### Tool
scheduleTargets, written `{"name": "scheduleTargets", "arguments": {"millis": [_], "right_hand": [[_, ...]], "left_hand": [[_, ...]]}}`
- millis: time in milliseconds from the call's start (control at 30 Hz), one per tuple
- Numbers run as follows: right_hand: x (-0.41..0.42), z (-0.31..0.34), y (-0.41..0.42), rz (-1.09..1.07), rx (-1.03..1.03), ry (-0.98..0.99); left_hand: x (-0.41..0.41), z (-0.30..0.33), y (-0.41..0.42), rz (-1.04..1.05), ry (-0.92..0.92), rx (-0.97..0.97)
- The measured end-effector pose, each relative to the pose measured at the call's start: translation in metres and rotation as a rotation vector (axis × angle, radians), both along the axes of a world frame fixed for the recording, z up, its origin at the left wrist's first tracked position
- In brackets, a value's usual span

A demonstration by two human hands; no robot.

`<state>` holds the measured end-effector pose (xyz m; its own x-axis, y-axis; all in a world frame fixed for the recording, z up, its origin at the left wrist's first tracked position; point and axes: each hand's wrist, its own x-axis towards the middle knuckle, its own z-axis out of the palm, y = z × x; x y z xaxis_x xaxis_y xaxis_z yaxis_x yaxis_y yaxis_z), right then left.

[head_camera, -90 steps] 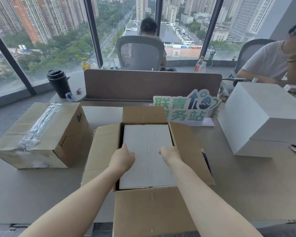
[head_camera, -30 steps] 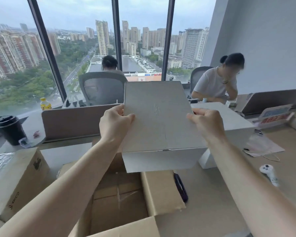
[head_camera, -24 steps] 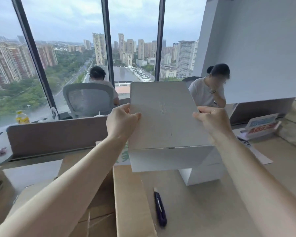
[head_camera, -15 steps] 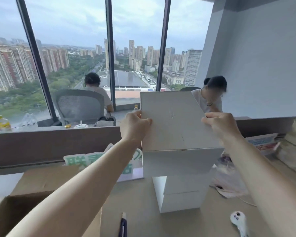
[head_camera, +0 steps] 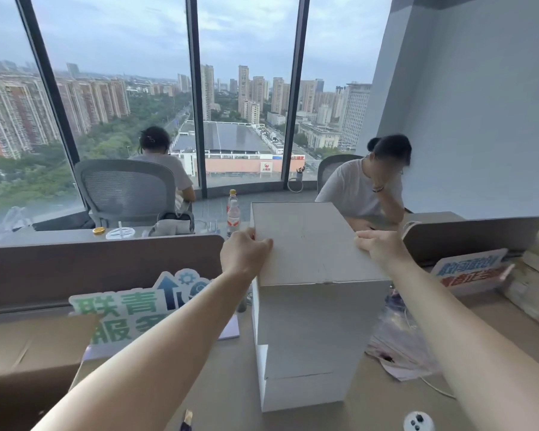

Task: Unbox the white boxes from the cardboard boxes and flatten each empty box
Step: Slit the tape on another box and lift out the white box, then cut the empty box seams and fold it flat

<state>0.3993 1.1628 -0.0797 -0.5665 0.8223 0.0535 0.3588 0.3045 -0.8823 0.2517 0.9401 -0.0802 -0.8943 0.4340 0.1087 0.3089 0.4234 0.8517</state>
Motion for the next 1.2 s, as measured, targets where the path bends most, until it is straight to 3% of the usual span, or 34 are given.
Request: {"name": "scheduleTargets", "arguments": {"millis": [167, 267, 367, 433, 567, 833, 1000, 1200], "right_hand": [[0.001, 0.009, 0.001, 0.052, 0.056, -0.099], [0.002, 0.027, -0.023, -0.006, 0.341, -0.234], [-0.012, 0.042, -0.086, -0.008, 0.583, -0.004], [-0.028, 0.039, -0.139, 0.136, 0.63, 0.192], [-0.056, -0.002, -0.243, 0.441, 0.628, 0.297], [-0.084, -0.126, -0.394, 0.805, 0.55, 0.055], [-0.076, -0.195, -0.473, 0.928, 0.581, -0.1], [-0.048, -0.239, -0.521, 0.934, 0.53, -0.33]], "left_hand": [[-0.012, -0.005, -0.001, -0.118, -0.07, 0.081], [-0.012, -0.013, -0.018, -0.185, -0.15, 0.168], [-0.012, -0.028, -0.05, -0.188, -0.161, 0.191], [-0.012, -0.037, -0.083, -0.157, -0.139, 0.167], [-0.025, -0.066, -0.179, -0.064, -0.09, 0.087], [-0.041, -0.135, -0.412, 0.052, 0.105, -0.291], [-0.062, -0.189, -0.55, -0.064, 0.204, -0.517], [-0.071, -0.229, -0.651, -0.312, 0.152, -0.552]]}}
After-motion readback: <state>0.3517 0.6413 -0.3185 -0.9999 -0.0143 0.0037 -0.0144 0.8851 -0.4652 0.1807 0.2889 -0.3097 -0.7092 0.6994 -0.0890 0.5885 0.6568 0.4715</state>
